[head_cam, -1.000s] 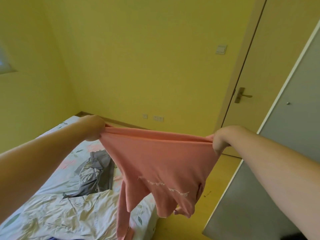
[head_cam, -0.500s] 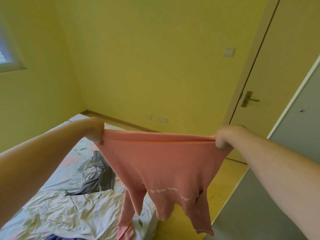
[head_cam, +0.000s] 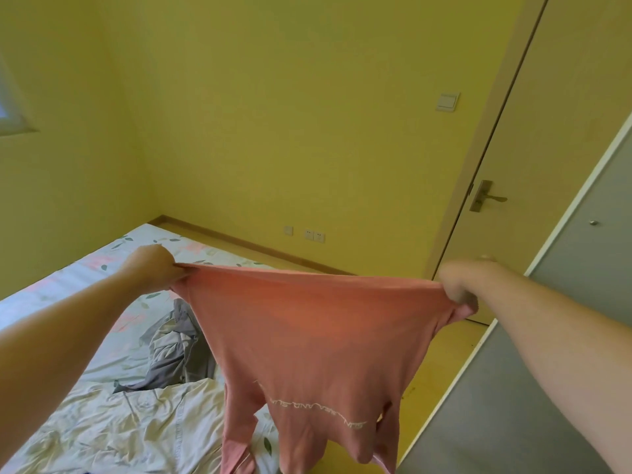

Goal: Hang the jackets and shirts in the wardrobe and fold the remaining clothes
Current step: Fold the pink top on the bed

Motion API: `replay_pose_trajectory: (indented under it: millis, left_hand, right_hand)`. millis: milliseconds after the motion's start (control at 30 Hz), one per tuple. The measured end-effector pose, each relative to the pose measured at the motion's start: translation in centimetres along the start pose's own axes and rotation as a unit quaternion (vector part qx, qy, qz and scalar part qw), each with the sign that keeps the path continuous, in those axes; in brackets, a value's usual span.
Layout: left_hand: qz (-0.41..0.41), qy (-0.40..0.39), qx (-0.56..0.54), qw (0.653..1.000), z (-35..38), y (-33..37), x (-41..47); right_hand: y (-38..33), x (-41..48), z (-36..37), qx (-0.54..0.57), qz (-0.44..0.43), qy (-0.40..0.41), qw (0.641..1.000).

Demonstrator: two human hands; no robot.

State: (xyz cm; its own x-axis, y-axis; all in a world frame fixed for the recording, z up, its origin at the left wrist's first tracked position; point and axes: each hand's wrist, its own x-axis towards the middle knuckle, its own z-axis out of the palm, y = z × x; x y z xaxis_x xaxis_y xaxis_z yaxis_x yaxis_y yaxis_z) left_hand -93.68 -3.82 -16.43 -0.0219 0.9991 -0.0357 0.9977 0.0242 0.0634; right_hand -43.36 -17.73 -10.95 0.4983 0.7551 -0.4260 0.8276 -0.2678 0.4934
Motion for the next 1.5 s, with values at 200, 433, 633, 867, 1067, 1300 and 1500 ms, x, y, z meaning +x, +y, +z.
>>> replay_pose_trajectory:
  millis: [200,433,633,867,1067,1300,1500]
  left_hand:
    - [-0.069,-0.036,-0.430,0.900,-0.4,0.0,0.4]
    - [-0.052,-0.057,-0.636,0.768,-1.4,1.7,0.7]
    - [-0.014,-0.089,-0.733,0.674,-2.7,2.4,1.0]
    - [0.146,-0.005,-0.255,0.956,-4.3,1.6,0.7]
    - [0.216,0.067,0.044,0.973,-4.6,0.5,-0.2]
    - [0.196,0.042,0.260,0.944,-4.6,-1.7,-1.5]
    - [0.094,0.102,0.286,0.948,-3.7,-2.3,-2.9]
  right_hand:
    - [1.1,1.2,1.4,0.297,-0.055,0.008,0.953]
    - [-0.2,2.8,1.3,0.691,-0.084,0.097,0.712]
    - [0.8,3.1,-0.1,0.640,-0.136,0.212,0.726]
    - [2.5,2.5,-0.4,0.232,-0.203,0.231,0.923]
    - [2.3,2.7,-0.7,0.125,-0.196,0.222,0.947]
    - [0.4,2.8,-1.6,0.035,-0.154,0.204,0.966]
    - [-0.8,2.9,-1.5,0.041,-0.147,0.200,0.968]
